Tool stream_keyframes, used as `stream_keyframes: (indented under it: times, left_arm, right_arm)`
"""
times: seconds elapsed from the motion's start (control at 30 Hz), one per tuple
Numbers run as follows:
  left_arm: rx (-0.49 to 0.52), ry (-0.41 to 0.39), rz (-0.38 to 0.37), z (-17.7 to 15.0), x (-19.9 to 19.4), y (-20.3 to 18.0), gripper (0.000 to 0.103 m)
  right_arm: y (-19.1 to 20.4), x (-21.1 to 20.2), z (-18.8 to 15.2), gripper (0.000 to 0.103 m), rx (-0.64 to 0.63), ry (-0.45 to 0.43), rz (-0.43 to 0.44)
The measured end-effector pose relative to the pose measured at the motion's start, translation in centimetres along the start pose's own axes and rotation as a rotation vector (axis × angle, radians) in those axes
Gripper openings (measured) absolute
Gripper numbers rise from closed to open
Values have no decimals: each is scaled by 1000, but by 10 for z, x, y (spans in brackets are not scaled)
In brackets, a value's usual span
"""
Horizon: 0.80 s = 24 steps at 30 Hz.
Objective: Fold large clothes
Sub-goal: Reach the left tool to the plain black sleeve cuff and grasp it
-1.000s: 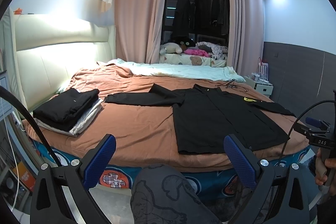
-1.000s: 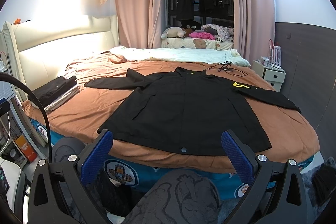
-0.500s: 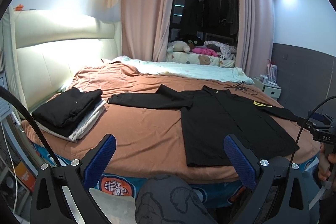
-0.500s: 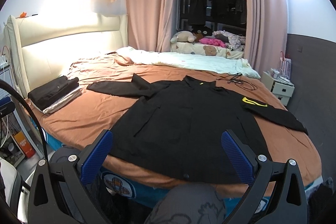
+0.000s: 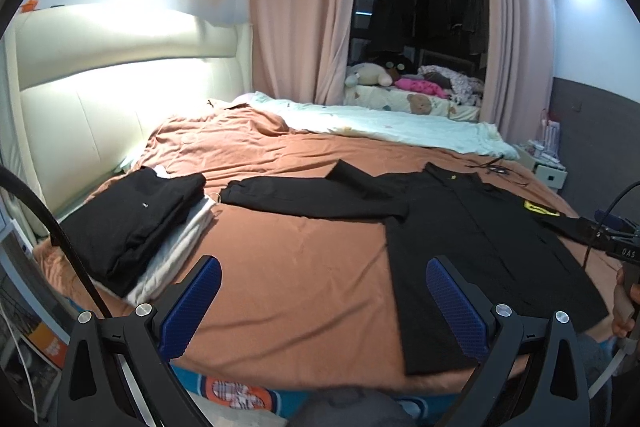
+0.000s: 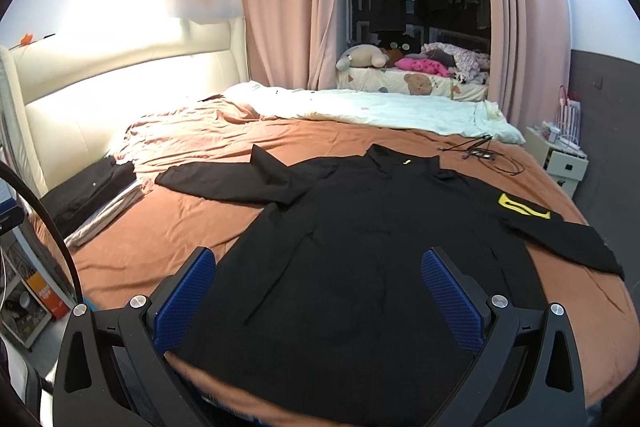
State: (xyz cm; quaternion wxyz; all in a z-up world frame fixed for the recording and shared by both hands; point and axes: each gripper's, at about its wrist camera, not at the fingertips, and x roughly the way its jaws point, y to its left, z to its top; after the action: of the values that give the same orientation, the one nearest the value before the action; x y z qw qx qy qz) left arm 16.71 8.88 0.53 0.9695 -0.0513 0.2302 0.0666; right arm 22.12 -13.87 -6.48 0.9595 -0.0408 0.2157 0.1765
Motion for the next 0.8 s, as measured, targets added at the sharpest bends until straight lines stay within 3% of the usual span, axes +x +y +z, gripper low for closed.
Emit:
stream_keyframes:
  times: [0.23, 0.7, 0.8]
  left_arm:
    - [3, 49, 34, 26, 65, 20, 100]
    - [-29, 153, 103, 69, 197, 66, 80]
    - [-45, 179, 115, 75, 225, 80, 76]
  right_arm:
    - [-16, 73, 33, 103, 45, 36, 22]
    - [-26, 200, 80, 103, 57, 128, 54]
    - [-26, 223, 87, 99, 37, 162, 51]
